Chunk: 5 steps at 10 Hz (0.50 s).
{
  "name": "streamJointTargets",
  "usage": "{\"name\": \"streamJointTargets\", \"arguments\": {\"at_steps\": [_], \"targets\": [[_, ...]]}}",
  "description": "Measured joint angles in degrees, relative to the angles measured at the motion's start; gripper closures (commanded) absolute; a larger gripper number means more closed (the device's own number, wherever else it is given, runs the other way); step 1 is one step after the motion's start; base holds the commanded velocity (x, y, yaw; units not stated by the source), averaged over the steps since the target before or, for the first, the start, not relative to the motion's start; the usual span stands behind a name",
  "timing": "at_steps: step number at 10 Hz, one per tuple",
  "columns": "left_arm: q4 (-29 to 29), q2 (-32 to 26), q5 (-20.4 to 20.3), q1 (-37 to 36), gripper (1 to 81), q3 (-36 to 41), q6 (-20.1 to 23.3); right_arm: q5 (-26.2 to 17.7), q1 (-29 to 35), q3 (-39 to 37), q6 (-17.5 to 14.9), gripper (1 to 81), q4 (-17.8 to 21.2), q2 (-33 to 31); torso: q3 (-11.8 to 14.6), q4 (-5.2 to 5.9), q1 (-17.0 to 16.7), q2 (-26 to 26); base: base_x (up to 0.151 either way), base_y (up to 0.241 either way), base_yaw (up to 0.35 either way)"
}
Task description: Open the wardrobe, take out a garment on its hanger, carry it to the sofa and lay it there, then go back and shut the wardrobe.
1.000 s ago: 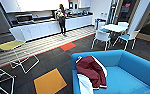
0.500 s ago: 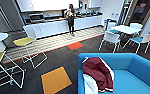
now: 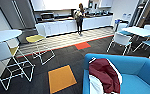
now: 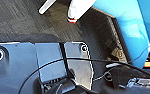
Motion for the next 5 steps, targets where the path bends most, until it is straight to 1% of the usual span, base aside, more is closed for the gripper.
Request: {"name": "streamJointTargets", "arguments": {"at_steps": [3, 5], "targets": [[0.60, 1.18, 0.38, 1.27, 1.0, -2.69, 0.02, 0.09, 0.20, -0.11, -0.04, 1.0, 0.00, 0.00, 0.00, 0.00, 0.00, 0.00, 0.000, 0.000, 0.213], [1.38, 2.46, 0.13, 1.62, 1.0, -3.25, 0.02, 0.09, 0.15, -0.10, -0.06, 1.0, -0.02, 0.00, 0.00, 0.00, 0.00, 0.00, 0.000, 0.000, 0.268]]}}
